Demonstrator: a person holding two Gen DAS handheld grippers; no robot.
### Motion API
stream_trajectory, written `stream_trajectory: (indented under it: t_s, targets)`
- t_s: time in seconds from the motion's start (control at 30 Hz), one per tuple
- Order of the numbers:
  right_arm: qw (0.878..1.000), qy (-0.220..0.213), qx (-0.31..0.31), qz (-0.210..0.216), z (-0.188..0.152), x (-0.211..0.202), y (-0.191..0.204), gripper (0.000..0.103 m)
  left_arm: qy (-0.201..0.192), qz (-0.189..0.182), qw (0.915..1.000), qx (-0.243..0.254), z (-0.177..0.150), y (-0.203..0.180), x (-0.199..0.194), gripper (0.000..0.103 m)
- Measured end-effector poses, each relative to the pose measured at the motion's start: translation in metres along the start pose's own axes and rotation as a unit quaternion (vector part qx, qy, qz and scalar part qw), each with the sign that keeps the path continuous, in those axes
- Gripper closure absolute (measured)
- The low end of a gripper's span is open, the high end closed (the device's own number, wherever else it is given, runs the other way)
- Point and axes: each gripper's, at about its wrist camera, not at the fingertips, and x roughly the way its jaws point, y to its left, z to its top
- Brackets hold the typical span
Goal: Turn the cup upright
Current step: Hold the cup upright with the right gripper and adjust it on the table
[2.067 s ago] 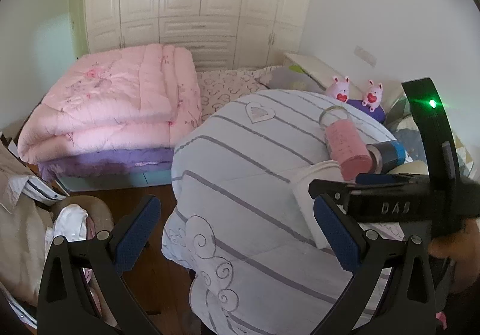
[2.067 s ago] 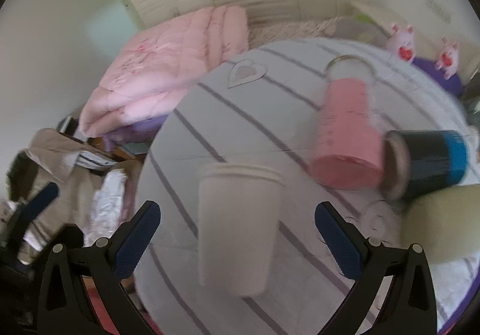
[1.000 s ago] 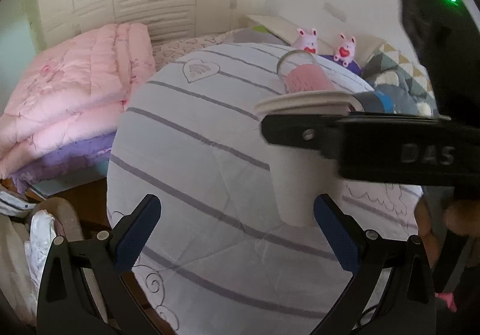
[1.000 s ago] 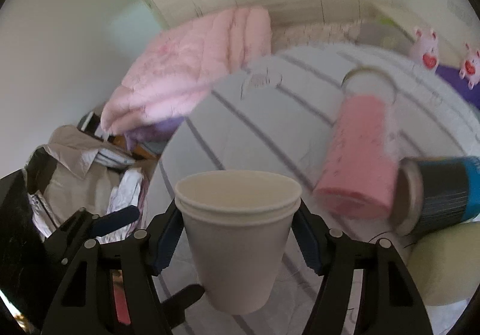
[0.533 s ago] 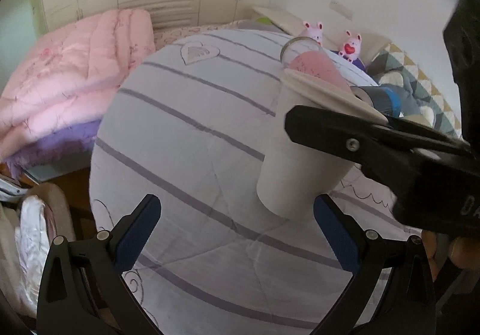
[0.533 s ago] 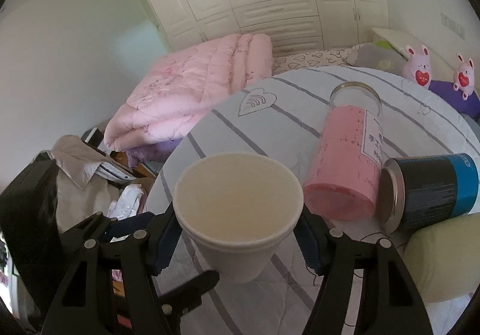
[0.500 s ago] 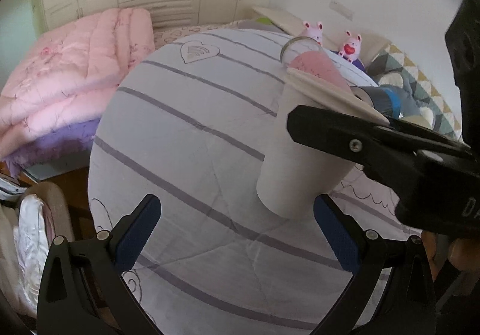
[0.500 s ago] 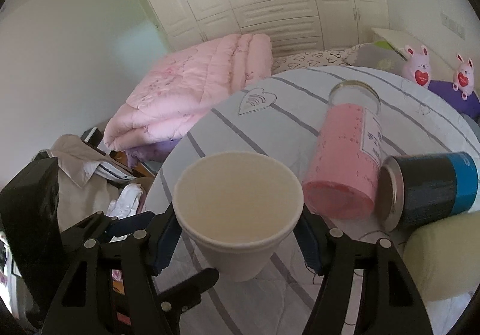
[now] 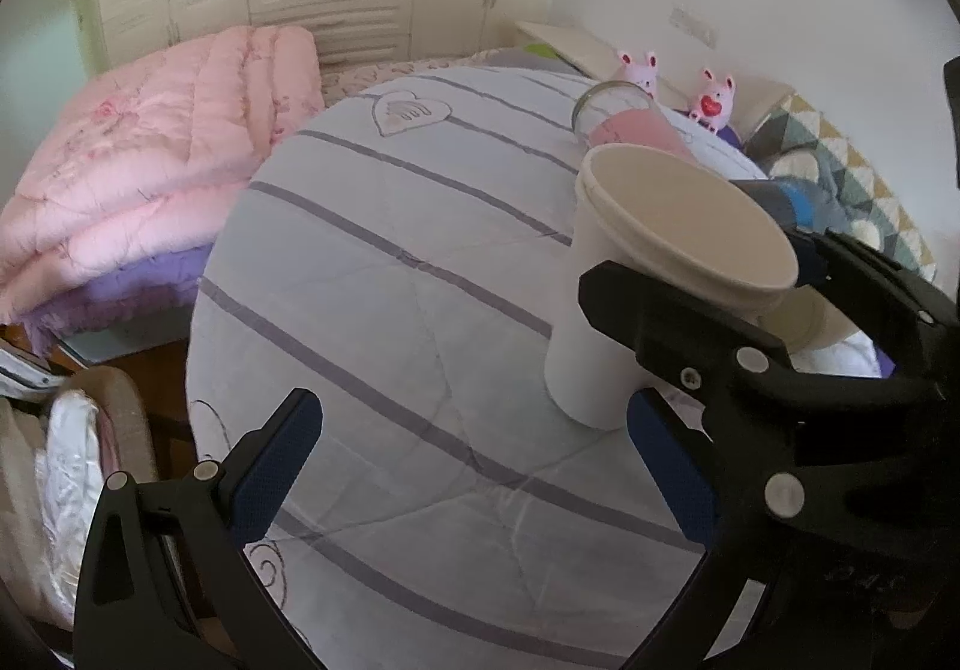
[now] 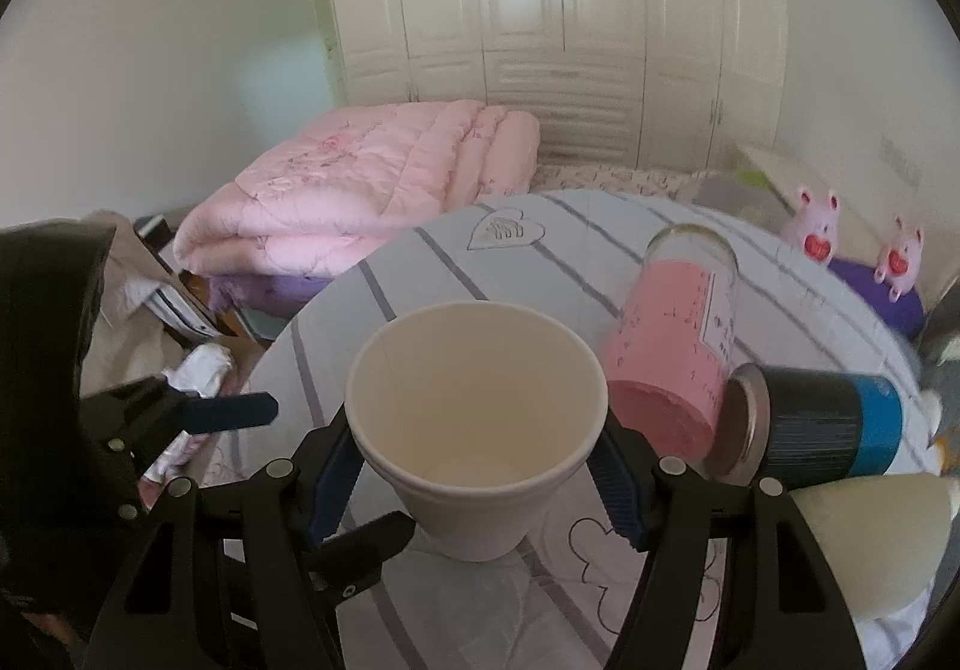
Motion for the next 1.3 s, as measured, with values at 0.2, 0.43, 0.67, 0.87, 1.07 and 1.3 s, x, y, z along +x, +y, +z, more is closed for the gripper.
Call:
stream_trajectory:
  t_s: [0.2,0.43,0.67,0.87,1.07,1.3]
  targets:
    - [1.000,-0.019,-0.001,-0.007,-0.008,-0.002,0.000,0.034,0.003,0.007,0.9997,0.024,-0.004,-0.007,0.001,0.000]
    - [0.999,-0.049,-0.003,-0.024,-0.015,-0.005,0.001,0.033,0.002,0.009,0.9988,0.049,-0.007,-0.016,0.001,0.000]
    - [0.998,-0.055,0.001,-0.017,-0.020,-0.006,0.000,0.033,0.002,0.005,0.9985,0.054,-0.010,-0.020,0.001,0.000]
    - [0.997,-0.073,0.011,0.008,-0.024,-0.008,-0.003,0.033,-0.001,0.008,0.9986,0.052,-0.011,-0.020,0.000,0.000]
    - [0.996,-0.090,-0.016,-0.002,-0.011,-0.002,0.008,0.033,-0.010,0.024,0.9993,0.026,-0.003,-0.008,-0.001,0.000]
    - [0.996,-0.088,-0.007,-0.011,0.015,0.023,0.015,0.033,-0.011,0.047,0.9988,-0.003,0.018,0.019,0.009,0.000]
